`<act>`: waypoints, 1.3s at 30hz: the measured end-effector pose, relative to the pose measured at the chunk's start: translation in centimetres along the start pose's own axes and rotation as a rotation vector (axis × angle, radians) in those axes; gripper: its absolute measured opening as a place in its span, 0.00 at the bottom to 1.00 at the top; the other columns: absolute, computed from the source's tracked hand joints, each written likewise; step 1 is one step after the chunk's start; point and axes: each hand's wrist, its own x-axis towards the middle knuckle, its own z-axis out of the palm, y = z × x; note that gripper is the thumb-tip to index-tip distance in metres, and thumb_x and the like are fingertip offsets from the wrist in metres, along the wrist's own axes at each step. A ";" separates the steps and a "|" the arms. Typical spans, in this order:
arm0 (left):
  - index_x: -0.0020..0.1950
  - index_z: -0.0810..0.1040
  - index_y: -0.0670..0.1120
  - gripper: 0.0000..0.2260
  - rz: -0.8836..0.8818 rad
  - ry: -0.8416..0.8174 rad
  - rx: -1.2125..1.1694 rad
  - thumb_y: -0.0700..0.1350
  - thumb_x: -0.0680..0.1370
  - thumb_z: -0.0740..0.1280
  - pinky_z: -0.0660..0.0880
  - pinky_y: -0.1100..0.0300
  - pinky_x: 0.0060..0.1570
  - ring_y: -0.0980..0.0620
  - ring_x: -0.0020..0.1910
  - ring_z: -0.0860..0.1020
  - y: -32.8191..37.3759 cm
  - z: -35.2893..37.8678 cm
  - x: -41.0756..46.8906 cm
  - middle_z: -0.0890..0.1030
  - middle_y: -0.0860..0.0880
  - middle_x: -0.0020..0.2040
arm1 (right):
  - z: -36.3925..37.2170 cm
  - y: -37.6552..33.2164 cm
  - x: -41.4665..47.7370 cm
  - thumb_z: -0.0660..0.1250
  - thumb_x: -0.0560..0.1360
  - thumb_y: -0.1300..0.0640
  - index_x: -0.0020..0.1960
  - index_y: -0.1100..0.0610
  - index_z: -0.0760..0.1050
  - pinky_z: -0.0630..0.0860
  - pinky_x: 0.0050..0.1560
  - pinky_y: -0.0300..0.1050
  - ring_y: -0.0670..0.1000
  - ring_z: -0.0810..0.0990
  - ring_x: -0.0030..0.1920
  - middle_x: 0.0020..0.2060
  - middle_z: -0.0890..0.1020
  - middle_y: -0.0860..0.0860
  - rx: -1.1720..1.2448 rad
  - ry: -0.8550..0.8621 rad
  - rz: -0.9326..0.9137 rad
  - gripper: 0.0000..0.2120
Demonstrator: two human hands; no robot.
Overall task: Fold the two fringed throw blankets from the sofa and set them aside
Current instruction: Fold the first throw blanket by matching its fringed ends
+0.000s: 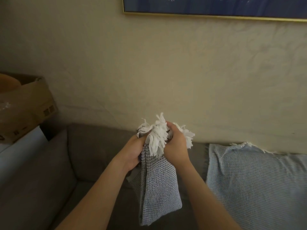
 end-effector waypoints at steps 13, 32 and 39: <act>0.67 0.83 0.40 0.18 -0.043 -0.011 -0.123 0.47 0.87 0.59 0.78 0.49 0.65 0.44 0.62 0.84 0.6 0.2 -0.6 0.84 0.38 0.65 | 0.0 -0.8 0.1 0.73 0.70 0.64 0.56 0.50 0.73 0.70 0.60 0.56 0.51 0.75 0.59 0.60 0.72 0.46 -0.357 0.081 -0.337 0.19; 0.65 0.84 0.38 0.18 -0.042 -0.086 -0.077 0.50 0.84 0.67 0.75 0.46 0.67 0.44 0.61 0.83 1.4 1.4 -1.3 0.84 0.37 0.63 | -0.6 -0.7 -0.4 0.70 0.72 0.71 0.58 0.51 0.74 0.77 0.51 0.59 0.54 0.76 0.54 0.59 0.73 0.49 -0.337 0.049 -0.550 0.20; 0.59 0.87 0.42 0.16 -0.004 -0.113 -0.105 0.49 0.84 0.63 0.78 0.53 0.57 0.46 0.55 0.84 2.4 2.0 -1.5 0.86 0.41 0.56 | -1.0 -2.0 0.3 0.63 0.69 0.67 0.56 0.52 0.74 0.77 0.48 0.61 0.54 0.76 0.50 0.56 0.73 0.50 -0.299 0.063 -0.524 0.19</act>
